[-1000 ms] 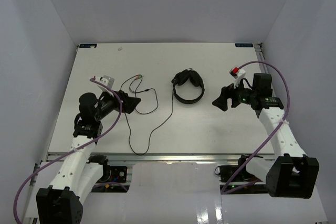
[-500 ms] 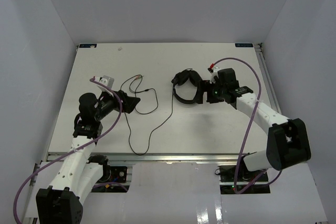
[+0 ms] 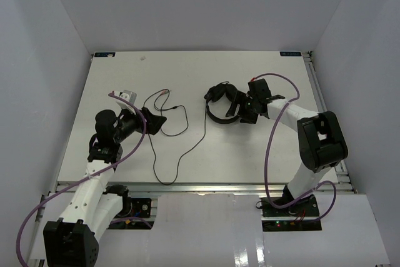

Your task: Wrap the headphones

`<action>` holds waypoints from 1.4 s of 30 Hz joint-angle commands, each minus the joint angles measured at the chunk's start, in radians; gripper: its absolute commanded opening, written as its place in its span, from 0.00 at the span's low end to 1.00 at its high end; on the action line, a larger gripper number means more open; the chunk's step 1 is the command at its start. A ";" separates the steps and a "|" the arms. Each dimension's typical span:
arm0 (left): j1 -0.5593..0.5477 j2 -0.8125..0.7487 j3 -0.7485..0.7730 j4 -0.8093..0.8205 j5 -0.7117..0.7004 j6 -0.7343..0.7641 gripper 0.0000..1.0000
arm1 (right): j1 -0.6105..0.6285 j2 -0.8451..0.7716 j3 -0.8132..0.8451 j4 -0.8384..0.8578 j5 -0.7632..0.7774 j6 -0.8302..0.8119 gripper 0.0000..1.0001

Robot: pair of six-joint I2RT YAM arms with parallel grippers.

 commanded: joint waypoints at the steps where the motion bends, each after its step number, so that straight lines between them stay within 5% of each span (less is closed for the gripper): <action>1: -0.004 -0.019 0.032 0.000 0.003 0.013 0.98 | 0.022 -0.017 -0.019 0.049 0.025 0.099 0.74; 15: -0.004 -0.022 0.032 -0.001 0.005 0.018 0.98 | 0.037 0.074 0.015 0.085 0.079 0.121 0.65; 27: -0.003 -0.037 0.031 -0.001 0.006 0.018 0.98 | 0.026 0.069 0.016 0.087 0.146 0.065 0.40; 42: -0.005 -0.079 0.029 0.000 0.016 0.016 0.98 | -0.056 0.083 0.130 -0.049 0.204 -0.497 0.33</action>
